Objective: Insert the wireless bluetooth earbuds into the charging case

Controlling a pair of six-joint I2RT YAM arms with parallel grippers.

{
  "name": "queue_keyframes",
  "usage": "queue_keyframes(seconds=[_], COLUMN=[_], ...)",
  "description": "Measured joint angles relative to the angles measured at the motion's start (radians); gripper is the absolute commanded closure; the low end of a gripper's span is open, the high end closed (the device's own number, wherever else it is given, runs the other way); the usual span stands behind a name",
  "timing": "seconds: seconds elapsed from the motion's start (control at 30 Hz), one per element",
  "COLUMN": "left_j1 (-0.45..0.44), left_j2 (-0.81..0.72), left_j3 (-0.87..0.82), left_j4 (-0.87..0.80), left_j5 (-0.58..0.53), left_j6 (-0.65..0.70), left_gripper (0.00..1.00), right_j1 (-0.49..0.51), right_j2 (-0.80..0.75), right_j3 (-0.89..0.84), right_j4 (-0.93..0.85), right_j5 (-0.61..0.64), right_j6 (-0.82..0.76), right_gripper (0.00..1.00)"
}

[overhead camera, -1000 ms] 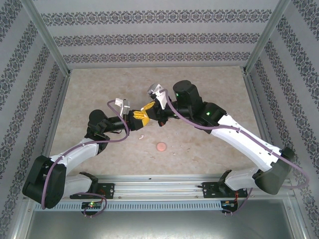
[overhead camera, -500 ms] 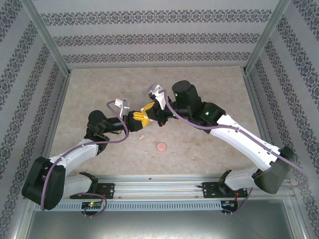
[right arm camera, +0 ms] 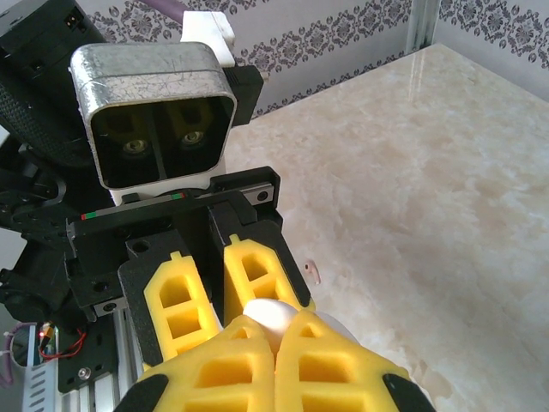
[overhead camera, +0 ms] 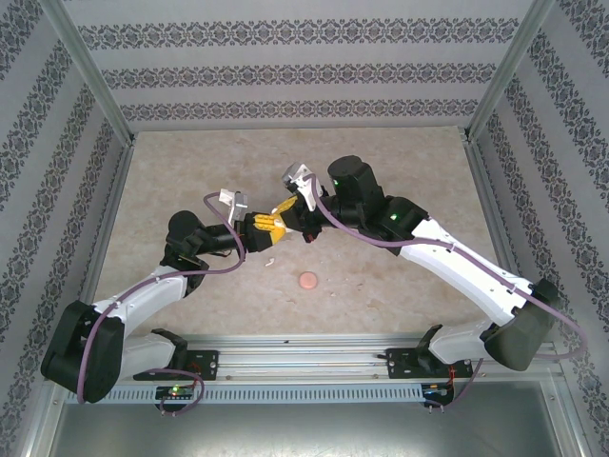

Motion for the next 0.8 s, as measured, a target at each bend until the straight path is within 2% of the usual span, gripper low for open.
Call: queue_keyframes(seconds=[0.8], left_j1=[-0.005], left_j2=[-0.033], left_j3=[0.000], left_j4=[-0.067], left_j5=[-0.024], left_j6=[0.028], left_gripper=[1.00], right_j1=[-0.001], right_j2=[-0.029], right_j3=[-0.051], right_j4=[0.021], right_j5=[0.002], right_j6=[0.054], right_gripper=[0.97])
